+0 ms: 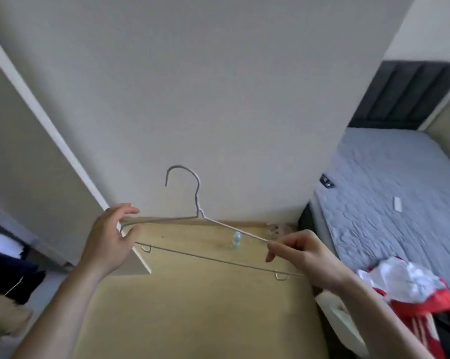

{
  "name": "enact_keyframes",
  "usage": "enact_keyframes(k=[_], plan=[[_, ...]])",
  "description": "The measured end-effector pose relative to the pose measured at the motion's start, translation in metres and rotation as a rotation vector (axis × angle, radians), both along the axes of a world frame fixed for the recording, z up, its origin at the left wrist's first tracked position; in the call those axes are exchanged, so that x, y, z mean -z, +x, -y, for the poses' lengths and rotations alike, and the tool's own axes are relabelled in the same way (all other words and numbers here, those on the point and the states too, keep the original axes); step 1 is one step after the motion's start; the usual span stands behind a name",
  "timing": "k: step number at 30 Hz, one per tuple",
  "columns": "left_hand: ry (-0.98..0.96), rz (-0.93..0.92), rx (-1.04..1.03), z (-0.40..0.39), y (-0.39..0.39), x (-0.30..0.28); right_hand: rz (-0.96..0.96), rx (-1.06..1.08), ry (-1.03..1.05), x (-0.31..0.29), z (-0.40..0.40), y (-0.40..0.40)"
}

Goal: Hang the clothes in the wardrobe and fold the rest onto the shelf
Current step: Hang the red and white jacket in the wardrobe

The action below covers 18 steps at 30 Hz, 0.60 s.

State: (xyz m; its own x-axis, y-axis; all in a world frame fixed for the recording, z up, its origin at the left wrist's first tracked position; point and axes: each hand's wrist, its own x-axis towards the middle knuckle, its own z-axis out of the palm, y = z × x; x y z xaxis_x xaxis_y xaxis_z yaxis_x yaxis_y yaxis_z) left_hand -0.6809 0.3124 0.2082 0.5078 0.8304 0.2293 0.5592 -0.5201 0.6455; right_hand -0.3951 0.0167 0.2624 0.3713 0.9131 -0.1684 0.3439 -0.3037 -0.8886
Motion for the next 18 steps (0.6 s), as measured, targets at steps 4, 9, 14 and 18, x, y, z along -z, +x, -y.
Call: enact_keyframes(k=[4, 9, 14, 18], plan=[[-0.205, 0.025, 0.139, 0.054, 0.104, 0.011, 0.022, 0.254, 0.022, 0.013, 0.096, 0.063], [-0.468, 0.035, 0.363, 0.113, 0.227, 0.03, 0.09, 0.567, -0.033, 0.049, 0.201, 0.106], [-0.561, -0.018, 0.593, 0.195, 0.347, 0.042, 0.152, 0.824, -0.097, 0.075, 0.276, 0.128], [-0.622, -0.123, 0.757, 0.26, 0.44, 0.065, 0.086, 0.965, -0.111, 0.092, 0.323, 0.157]])
